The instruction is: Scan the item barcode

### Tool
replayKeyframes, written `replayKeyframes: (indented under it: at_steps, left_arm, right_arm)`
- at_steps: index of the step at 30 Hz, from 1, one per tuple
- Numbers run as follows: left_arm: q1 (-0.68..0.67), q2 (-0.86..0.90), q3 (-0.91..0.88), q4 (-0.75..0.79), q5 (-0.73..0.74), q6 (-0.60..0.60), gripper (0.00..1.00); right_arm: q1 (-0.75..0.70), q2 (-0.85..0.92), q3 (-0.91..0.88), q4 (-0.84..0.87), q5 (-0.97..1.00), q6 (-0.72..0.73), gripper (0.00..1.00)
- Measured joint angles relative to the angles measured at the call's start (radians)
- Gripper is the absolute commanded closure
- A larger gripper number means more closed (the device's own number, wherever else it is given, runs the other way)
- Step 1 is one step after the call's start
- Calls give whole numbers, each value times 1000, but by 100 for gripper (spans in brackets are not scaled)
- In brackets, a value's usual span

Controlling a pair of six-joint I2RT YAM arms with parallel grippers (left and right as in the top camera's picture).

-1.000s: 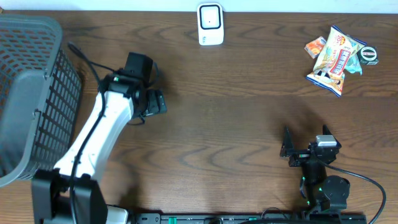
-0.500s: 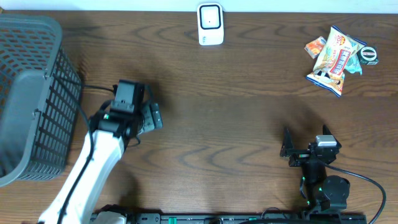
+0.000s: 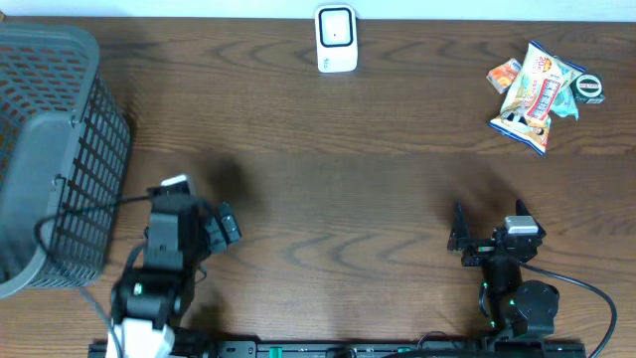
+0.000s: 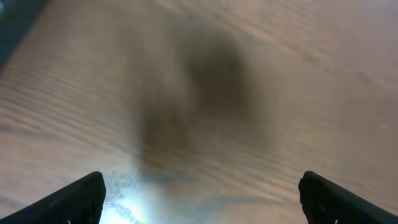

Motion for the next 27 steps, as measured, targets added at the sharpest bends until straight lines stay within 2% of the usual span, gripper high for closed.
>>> replayKeyframes:
  at_steps: [7, 18, 24, 27]
  left_arm:
    - [5, -306, -149, 61, 22, 15, 3]
    - [8, -534, -251, 79, 23, 22, 2]
    - [19, -632, -273, 171, 25, 75, 2]
    - [19, -663, -317, 267, 27, 114, 2]
  right_arm:
    - [0, 0, 0, -1, 0, 0, 1]
    - [0, 0, 0, 0, 0, 0, 1]
    - [0, 0, 0, 0, 0, 0, 1]
    - [0, 0, 0, 0, 0, 0, 1]
